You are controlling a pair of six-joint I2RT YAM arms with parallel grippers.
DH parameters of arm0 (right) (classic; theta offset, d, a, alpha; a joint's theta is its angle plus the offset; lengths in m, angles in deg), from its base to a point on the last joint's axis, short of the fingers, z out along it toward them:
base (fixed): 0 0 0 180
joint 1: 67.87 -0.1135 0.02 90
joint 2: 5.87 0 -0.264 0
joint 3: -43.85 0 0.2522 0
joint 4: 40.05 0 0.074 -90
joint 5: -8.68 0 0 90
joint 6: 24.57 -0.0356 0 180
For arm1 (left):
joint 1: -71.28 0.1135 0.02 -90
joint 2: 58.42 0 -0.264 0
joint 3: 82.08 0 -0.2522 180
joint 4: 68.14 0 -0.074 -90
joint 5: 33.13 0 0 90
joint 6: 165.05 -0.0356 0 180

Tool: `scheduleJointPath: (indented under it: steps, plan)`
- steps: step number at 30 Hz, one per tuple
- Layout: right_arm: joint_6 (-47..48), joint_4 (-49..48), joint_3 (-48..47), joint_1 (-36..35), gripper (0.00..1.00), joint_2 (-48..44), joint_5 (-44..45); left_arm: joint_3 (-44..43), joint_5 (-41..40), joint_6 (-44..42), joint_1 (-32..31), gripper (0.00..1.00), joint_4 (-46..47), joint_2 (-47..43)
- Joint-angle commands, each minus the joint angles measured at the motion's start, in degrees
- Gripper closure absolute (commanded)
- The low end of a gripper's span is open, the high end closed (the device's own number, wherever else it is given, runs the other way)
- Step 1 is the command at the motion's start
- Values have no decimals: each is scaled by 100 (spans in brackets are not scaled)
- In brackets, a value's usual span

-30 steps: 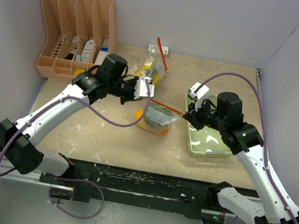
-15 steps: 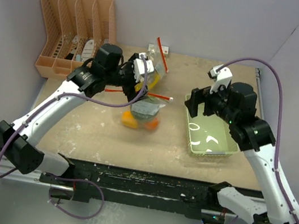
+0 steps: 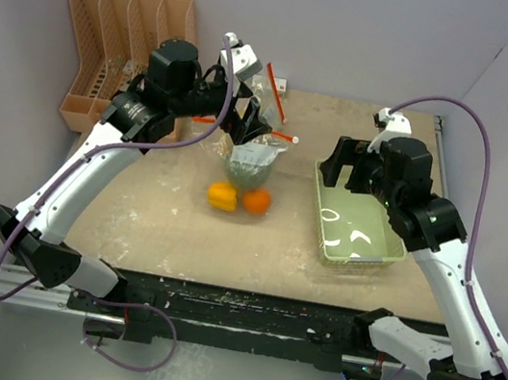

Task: Place the food in the zip-top bag and seal the zipper
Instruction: Zip the zipper food storage bag at the center of the board, then reset both arms

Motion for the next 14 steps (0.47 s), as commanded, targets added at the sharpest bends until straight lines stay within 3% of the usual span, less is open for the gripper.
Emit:
scheduleJointPath:
  steps: [1,14]
  plan:
    - [-564,41,24,13,1,-70,578,-65,150,413,23,1,78,43]
    - [-800,209,16,13,1,-5,722,46,189,446,25,1,153,36]
